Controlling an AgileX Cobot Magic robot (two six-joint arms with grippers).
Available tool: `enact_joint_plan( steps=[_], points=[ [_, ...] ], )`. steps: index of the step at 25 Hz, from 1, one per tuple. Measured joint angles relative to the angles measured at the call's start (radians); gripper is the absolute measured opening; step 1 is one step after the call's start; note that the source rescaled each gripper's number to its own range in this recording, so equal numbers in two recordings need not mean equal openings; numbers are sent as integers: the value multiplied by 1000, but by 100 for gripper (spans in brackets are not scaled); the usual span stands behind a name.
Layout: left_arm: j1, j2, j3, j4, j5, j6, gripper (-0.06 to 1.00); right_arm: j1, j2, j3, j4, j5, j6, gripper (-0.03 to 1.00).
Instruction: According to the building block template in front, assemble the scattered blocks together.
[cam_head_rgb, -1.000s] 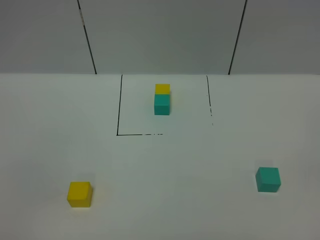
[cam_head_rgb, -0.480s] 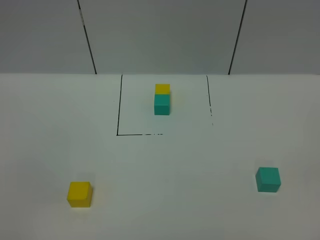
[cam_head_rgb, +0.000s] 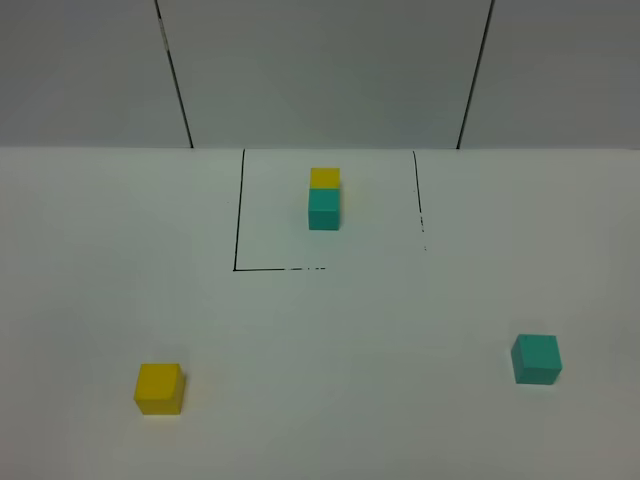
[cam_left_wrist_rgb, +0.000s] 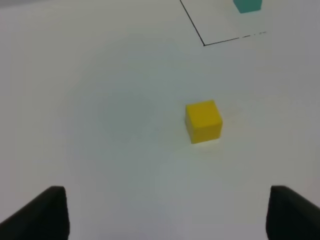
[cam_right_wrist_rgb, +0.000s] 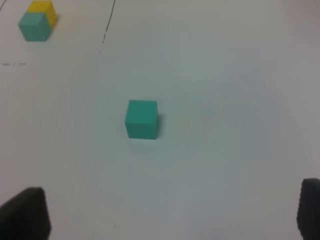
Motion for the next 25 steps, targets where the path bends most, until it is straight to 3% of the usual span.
enact_joint_plan(
  steps=[7, 17, 25],
  points=[
    [0, 404, -81, -3, -3, -183, 91, 0, 0, 0, 0, 0, 0, 100],
    [-5, 1047, -233, -31, -90, -181, 91, 0, 0, 0, 0, 0, 0, 100],
    [-179, 1323, -344, -43, -229, -188, 91, 0, 0, 0, 0, 0, 0, 100]
  ],
)
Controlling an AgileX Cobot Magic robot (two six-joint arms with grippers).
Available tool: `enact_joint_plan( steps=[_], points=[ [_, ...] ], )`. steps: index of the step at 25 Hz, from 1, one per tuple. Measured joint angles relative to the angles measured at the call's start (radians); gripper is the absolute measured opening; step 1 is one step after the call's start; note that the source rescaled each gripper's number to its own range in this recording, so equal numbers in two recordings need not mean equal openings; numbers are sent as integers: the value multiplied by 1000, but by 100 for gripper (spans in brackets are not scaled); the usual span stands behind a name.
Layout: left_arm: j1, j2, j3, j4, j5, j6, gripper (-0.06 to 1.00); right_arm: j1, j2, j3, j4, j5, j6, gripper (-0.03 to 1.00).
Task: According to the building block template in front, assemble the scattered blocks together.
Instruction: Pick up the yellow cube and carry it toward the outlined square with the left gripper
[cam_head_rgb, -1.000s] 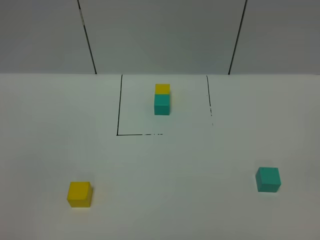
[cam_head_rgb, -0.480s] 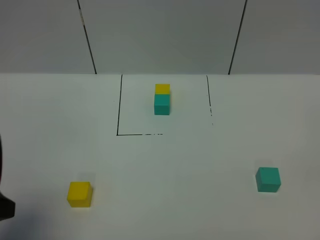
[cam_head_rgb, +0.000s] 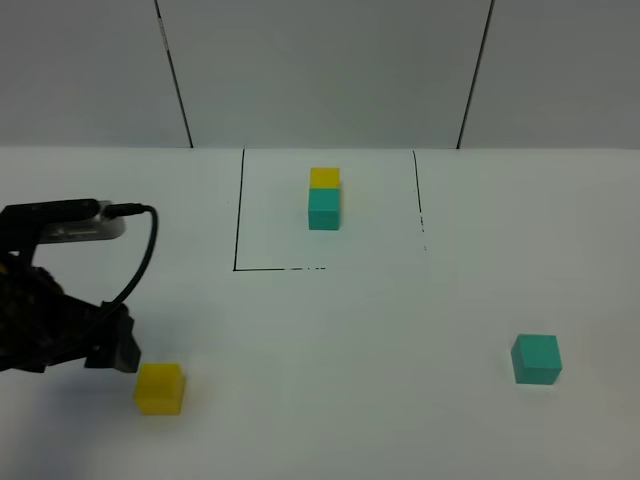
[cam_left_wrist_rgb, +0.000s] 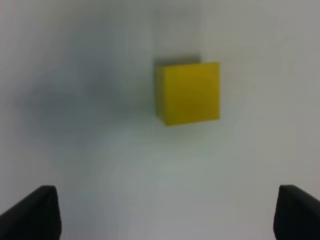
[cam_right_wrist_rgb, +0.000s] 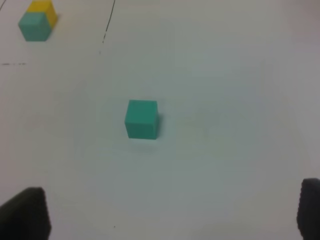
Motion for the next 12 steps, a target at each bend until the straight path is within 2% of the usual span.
enact_joint_plan(
  steps=[6, 12],
  points=[
    [-90, 142, -86, 9, -22, -66, 91, 0, 0, 0, 0, 0, 0, 100],
    [-119, 241, -90, 125, -20, -171, 90, 0, 0, 0, 0, 0, 0, 100]
  ],
)
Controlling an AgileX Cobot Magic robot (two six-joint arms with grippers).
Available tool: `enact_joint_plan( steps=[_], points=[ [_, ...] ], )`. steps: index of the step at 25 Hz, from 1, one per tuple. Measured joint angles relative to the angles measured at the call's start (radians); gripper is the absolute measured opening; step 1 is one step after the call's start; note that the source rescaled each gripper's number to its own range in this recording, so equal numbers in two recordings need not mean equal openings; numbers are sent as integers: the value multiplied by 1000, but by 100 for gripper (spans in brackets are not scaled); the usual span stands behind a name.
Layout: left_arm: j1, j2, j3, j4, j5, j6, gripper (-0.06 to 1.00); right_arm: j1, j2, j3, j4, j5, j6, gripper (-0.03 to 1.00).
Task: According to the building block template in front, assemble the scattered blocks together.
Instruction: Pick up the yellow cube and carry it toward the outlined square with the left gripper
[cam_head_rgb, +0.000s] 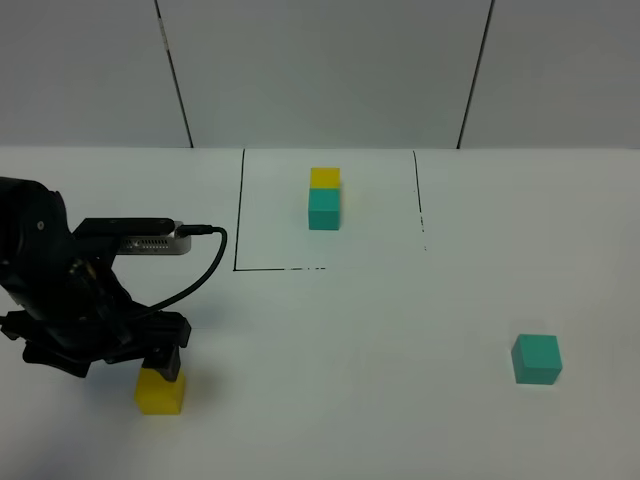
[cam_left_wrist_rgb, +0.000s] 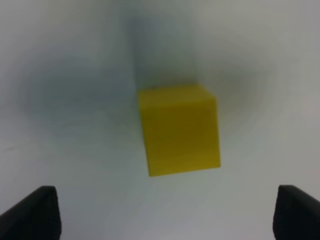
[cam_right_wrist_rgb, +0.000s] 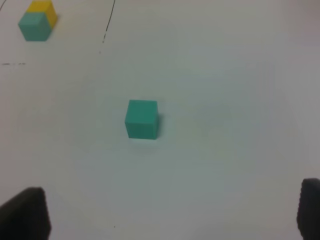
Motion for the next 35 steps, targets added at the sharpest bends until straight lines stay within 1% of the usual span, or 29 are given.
enact_joint_plan(
  steps=[4, 11, 17, 20, 29, 35],
  points=[
    [0, 47, 0, 7, -15, -16, 90, 0, 0, 0, 0, 0, 0, 100],
    [-1, 110, -1, -22, -63, -19, 90, 0, 0, 0, 0, 0, 0, 100],
    [-1, 160, -1, -27, -77, -19, 90, 0, 0, 0, 0, -1, 0, 100],
    [-1, 174, -1, -27, -101, -19, 90, 0, 0, 0, 0, -1, 0, 100],
    [-1, 206, -2, -49, -118, -19, 86, 0, 0, 0, 0, -1, 0, 100],
    [-1, 208, -2, -50, -122, -19, 83, 0, 0, 0, 0, -1, 0, 100]
  ],
)
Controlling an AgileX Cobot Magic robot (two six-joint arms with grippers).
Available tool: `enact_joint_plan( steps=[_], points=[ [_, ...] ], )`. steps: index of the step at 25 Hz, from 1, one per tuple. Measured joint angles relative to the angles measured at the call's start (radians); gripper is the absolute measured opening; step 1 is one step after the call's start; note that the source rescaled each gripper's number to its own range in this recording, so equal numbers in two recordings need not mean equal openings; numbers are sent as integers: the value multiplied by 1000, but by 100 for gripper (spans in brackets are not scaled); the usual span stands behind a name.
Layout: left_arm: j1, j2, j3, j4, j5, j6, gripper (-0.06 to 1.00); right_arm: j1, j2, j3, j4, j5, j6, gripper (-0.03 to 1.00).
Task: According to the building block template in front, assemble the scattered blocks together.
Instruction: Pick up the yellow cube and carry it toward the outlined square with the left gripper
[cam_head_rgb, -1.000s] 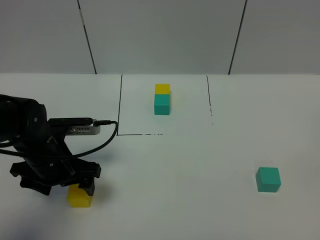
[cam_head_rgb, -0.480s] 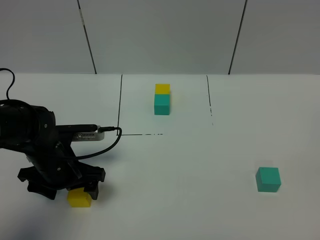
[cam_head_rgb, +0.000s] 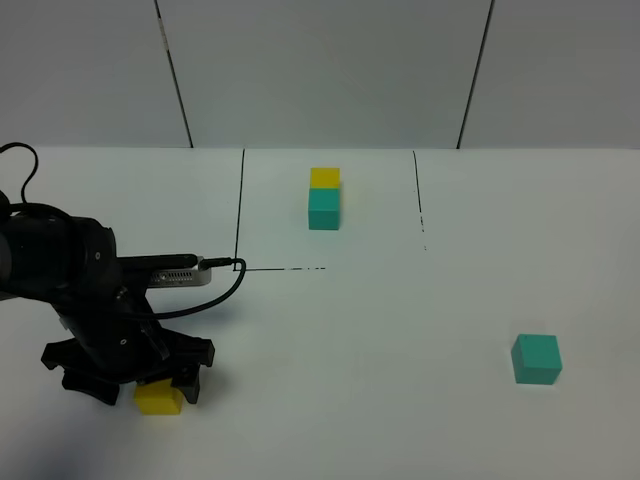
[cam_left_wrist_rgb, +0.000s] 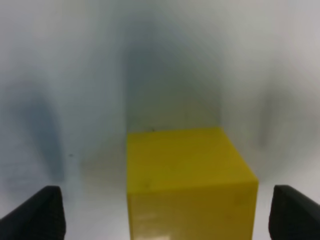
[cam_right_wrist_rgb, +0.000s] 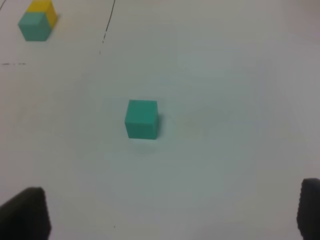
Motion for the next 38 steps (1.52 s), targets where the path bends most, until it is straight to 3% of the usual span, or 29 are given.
enact_joint_plan(
  steps=[7, 12, 17, 20, 21, 27, 31, 35, 38],
  points=[
    [0, 0, 0, -1, 5, 0, 72, 0, 0, 0, 0, 0, 0, 100],
    [0, 0, 0, -2, 18, -2, 55, 0, 0, 0, 0, 0, 0, 100],
    [0, 0, 0, -3, 27, -3, 30, 0, 0, 0, 0, 0, 0, 100],
    [0, 0, 0, -3, 30, -3, 3, 0, 0, 0, 0, 0, 0, 100],
    [0, 0, 0, -3, 32, -3, 0, 0, 0, 0, 0, 0, 0, 100],
    [0, 0, -16, 14, 53, -4, 0, 0, 0, 0, 0, 0, 0, 100],
    [0, -8, -84, 41, 138, 13, 0, 0, 0, 0, 0, 0, 0, 100],
    [0, -50, -215, 69, 279, 156, 0, 0, 0, 0, 0, 0, 0, 100],
    [0, -58, -313, 68, 381, 358, 0, 0, 0, 0, 0, 0, 0, 100]
  ],
)
